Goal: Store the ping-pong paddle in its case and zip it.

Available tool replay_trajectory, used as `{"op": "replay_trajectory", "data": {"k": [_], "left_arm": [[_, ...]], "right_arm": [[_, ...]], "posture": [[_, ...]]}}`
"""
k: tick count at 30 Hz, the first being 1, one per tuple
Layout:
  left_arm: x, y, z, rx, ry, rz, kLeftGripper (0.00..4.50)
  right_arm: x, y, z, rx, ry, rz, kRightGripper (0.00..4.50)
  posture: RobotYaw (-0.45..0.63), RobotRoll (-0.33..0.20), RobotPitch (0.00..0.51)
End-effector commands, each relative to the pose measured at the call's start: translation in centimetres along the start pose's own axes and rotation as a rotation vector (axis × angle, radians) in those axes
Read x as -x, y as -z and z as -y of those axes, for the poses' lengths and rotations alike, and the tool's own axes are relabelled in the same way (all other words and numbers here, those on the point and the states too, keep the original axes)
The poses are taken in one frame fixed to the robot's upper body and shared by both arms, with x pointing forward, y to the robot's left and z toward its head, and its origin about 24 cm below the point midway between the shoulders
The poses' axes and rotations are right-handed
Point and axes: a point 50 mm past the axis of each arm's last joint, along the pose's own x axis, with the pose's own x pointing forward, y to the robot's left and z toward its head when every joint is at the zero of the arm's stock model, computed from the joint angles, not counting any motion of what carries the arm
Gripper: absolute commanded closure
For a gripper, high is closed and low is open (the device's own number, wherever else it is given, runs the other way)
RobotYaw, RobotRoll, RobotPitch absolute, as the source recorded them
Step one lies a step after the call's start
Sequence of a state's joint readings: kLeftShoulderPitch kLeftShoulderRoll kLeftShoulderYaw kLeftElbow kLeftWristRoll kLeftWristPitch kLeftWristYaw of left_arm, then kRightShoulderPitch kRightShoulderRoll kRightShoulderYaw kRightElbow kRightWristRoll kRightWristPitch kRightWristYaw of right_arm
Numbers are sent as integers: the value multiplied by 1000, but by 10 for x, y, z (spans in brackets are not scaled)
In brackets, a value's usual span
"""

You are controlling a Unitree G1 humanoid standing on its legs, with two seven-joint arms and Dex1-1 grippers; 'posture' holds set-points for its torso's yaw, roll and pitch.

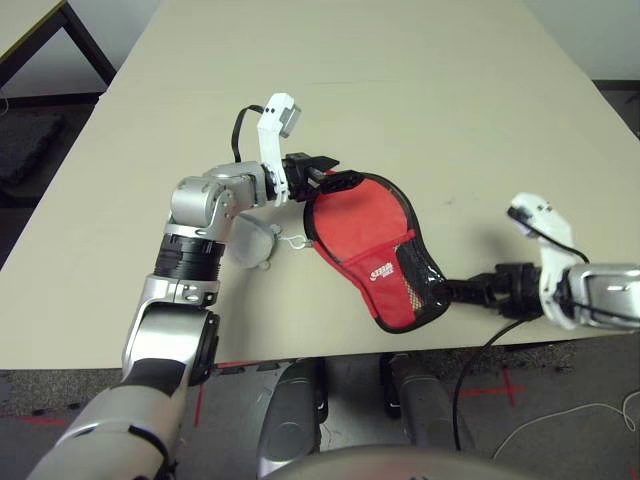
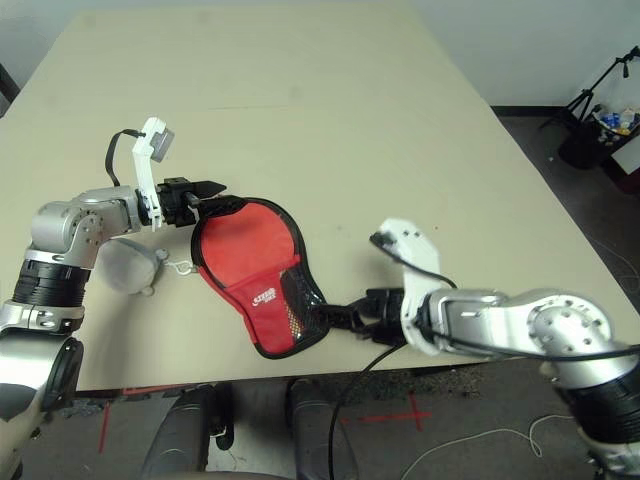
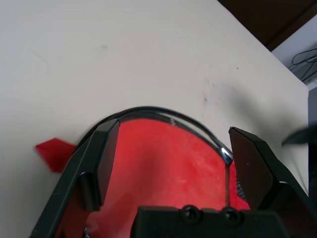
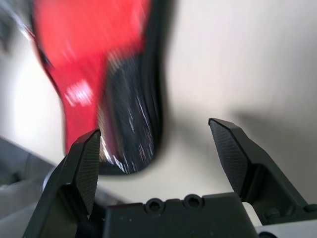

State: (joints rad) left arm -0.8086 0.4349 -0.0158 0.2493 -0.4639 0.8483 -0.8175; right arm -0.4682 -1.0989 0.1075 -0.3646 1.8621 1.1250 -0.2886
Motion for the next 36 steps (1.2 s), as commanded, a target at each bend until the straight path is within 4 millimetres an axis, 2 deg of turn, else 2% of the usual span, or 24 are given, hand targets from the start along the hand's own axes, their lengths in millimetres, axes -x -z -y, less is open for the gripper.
{"op": "replay_trajectory", "data": {"k": [1, 5, 9, 16, 21, 24, 30, 36], "left_arm": [[6, -10, -3, -50, -9, -10, 0], [13, -17, -7, -83, -20, -31, 0], [29, -28, -15, -124, -55, -63, 0], [57, -41, -18, -149, -80, -152, 0], [75, -42, -11, -140, -59, -236, 0], [93, -43, -8, -156, -75, -322, 0], [112, -42, -4, -218, -48, -400, 0], [125, -32, -8, -296, -39, -498, 0]], "right_arm": [[-23, -5, -20, 193, -94, -24, 8], [-39, -8, -21, 340, -82, -56, 8], [-56, -15, -22, 481, -81, -72, 8], [-76, -21, -27, 544, -138, -84, 8], [-87, -18, -29, 546, -173, -109, 8], [-96, -8, -27, 553, -192, -175, 8], [-96, 0, -25, 602, -201, -237, 8], [-96, 3, -25, 621, -201, -252, 8]], "posture": [[-89, 0, 178], [-88, 0, 176], [-74, 0, 174], [-48, 0, 170], [-38, 0, 167], [-27, 0, 164], [-11, 0, 160], [-9, 0, 160]]}}
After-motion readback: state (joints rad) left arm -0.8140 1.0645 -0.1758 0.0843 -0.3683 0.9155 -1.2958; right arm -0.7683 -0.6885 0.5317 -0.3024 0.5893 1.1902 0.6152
